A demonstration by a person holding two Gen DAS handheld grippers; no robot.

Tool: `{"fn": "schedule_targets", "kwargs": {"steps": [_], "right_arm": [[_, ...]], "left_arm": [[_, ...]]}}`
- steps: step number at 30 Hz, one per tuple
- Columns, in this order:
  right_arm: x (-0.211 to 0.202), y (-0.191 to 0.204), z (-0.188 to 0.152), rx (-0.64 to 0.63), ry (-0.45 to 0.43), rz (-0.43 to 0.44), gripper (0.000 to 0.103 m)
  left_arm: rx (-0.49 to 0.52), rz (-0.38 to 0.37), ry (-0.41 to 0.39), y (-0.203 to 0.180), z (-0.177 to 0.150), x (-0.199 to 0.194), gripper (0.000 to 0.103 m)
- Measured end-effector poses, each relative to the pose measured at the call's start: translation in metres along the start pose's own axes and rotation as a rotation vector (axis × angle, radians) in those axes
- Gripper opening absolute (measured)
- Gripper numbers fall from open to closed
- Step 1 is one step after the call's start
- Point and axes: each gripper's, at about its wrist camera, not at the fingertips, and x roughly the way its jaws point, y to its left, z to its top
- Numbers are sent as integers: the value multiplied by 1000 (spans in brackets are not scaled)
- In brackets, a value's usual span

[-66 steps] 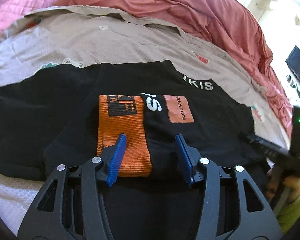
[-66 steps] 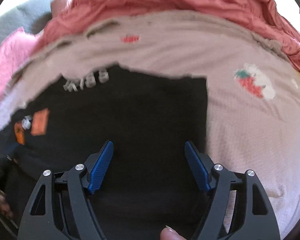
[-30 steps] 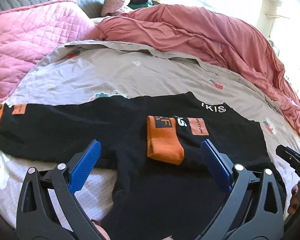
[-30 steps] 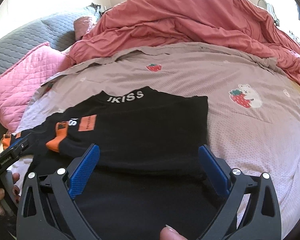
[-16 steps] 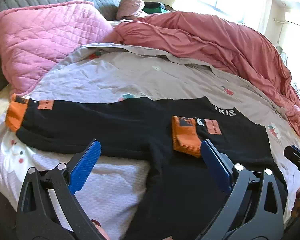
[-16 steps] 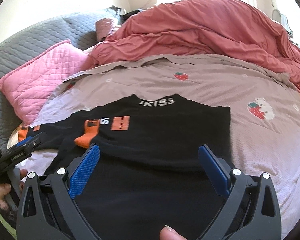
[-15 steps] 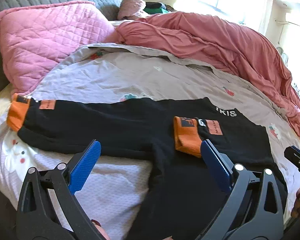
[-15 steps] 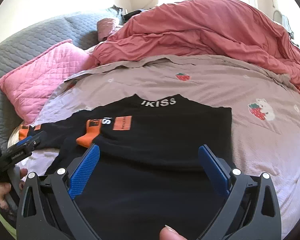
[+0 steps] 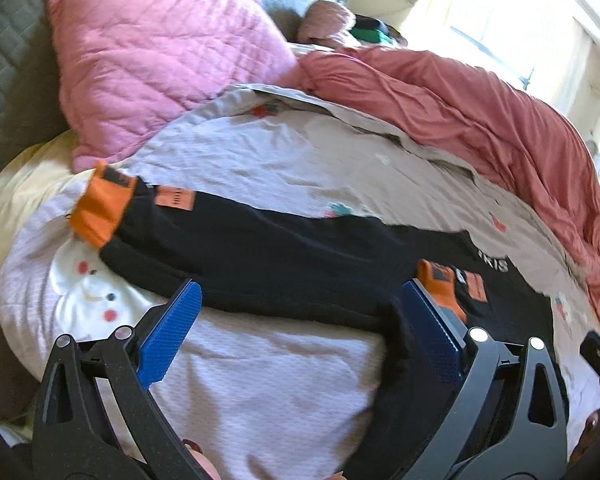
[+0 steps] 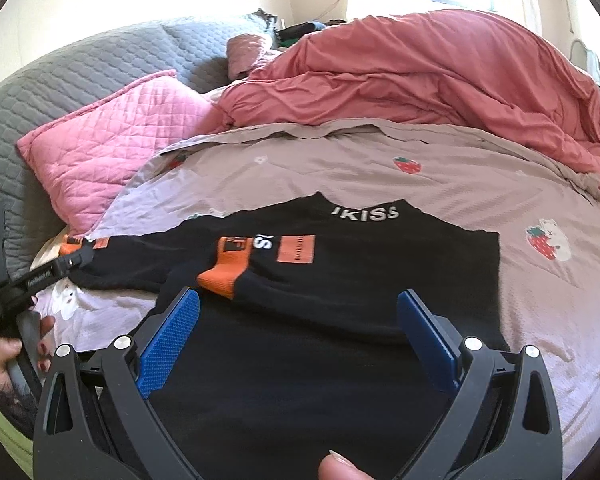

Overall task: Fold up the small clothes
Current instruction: 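Move the left tool to the other orange sleeve cuff and grasp it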

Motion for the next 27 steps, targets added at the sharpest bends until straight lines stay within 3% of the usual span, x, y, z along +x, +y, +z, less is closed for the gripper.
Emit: {"fn": "schedule_targets", "kwargs": {"steps": [15,27], "right_arm": [[25,73,5,-137,39,87,98],[60,138,-9,-255,113,164,98]], "left_arm": [[-171,87,-38,84,18,-9,94],[-315,77,-43,137,16,-6,94]]}}
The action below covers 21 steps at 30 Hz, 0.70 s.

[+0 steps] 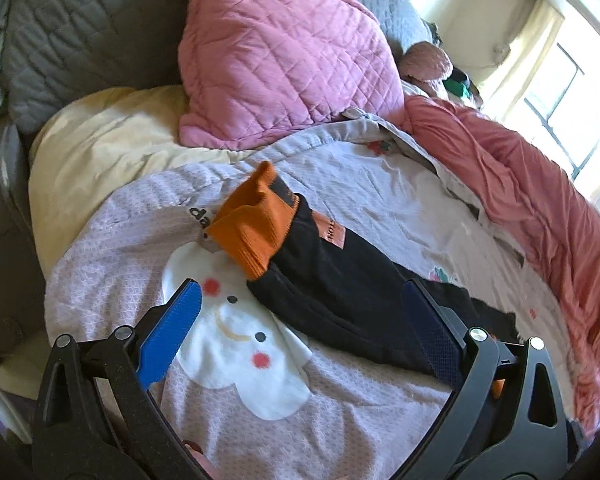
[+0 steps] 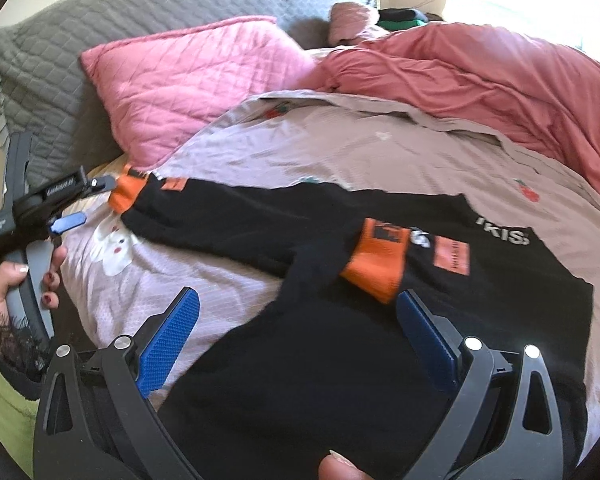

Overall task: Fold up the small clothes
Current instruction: 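Move the left tool to the other orange sleeve cuff and grasp it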

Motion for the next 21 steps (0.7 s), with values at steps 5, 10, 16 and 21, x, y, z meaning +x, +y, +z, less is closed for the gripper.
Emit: {"fn": "schedule_targets", "kwargs": {"steps": [5,10,16,21], "right_arm": [[13,15,-1,-26,21,29,98],[21,21,-2,-42,37,45,98],[27,13,-6,-21,59,40,98],[26,-3,-8,10,65,15,98]], "left_arm": [[-45,4,11,16,0,10,93],[-123,-55,22,32,-2,26,93],[-154,-103,14,34,8,46,85],[-105,-86,4,27,20,59,55]]}}
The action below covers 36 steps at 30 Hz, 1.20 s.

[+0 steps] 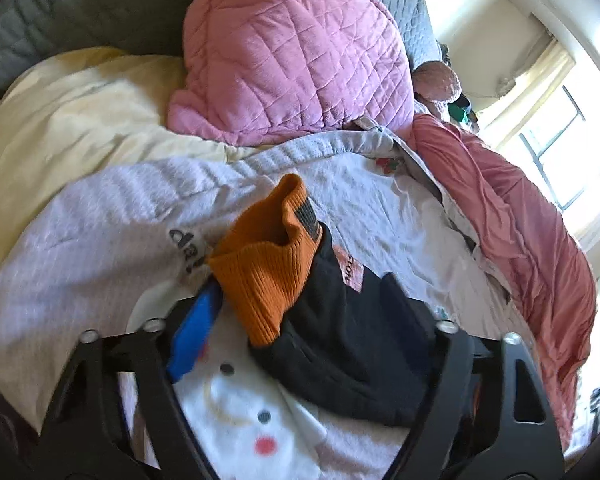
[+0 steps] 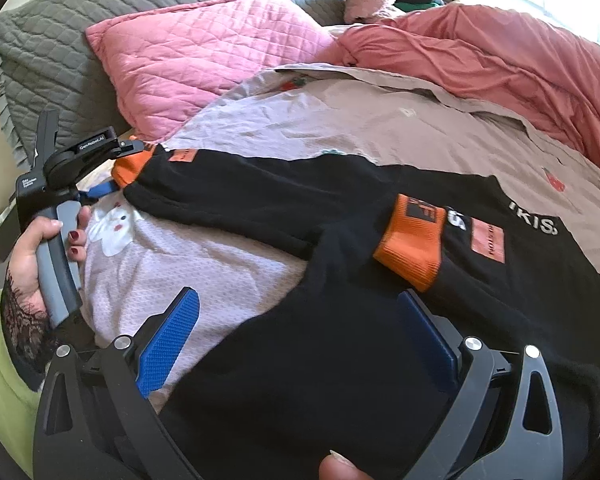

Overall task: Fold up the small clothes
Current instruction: 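Move the left tool to the other orange sleeve cuff and grasp it, then carry the cuff across the shirt with the left tool and release it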

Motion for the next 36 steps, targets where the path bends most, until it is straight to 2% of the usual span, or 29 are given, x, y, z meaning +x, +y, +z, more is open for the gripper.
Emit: {"fn": "schedule_targets", "kwargs": {"steps": [1,2,4,11,16,20,24,28,33,36], "right_arm": [[0,-3,-1,7,1,-4,98],[1,-6,-1,18,5,-10,98],[4,-13,-2,44,15,-16,98],[1,-31,-11,103,15,-20,98],[-14,-57,-19,162,-12,-50,98],[-32,-89,-30,228,-43,-83,98],[-49,-126,-45,314,-64,-122,98],[-71,-165,-60,411,-95,-168,98],[-91,-197,-74,497,-116,-223,98],[-97,-208,-81,528,-121,-237,98]], "left_arm": [[5,8,4,0,-1,2,35],[8,10,6,0,-2,4,21],[14,-4,22,0,-5,8,9],[88,-109,-15,-25,-12,-10,5],[194,-216,-31,-75,-29,-36,5],[296,-294,-29,-120,-58,-59,5],[402,-364,9,-160,-92,-70,5],[483,-436,103,-196,-130,-70,5],[595,-445,216,-229,-182,-50,5],[664,-424,266,-236,-207,-36,5]]}}
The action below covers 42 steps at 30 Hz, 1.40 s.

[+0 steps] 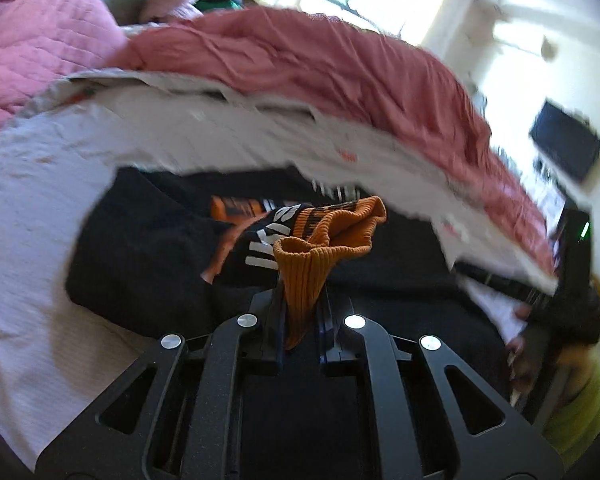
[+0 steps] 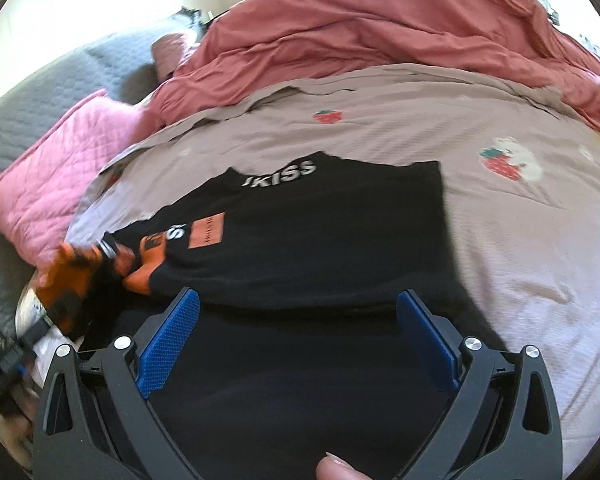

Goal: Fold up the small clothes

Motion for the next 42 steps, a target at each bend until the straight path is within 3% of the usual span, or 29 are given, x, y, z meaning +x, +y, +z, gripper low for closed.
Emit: {"fn": "schedule_targets", "kwargs": {"steps": [10,16,19,23,26,34,42], "right_arm": [[4,12,-4,15,37,59,98],[8,27,-5,3,62,101,98],[8,31,-5,11,74,111,98],[9,32,-7,12,83,105,98],[13,35,-10,21,102,118,98],[36,64,-32,-16,195,173,98],[55,98,-44,-27,276,238,98]], "left_arm": [[109,47,112,-11,-21,30,9],[152,0,126,-19,-26,27,20],[146,-62,117,-20,-24,19,27],[108,-97,76,-13,-16,5,28],[64,-60,13,0,-8,-5,32],[47,226,-117,29,5,-21,65],[-29,266,-123,51,10,-24,69]]}}
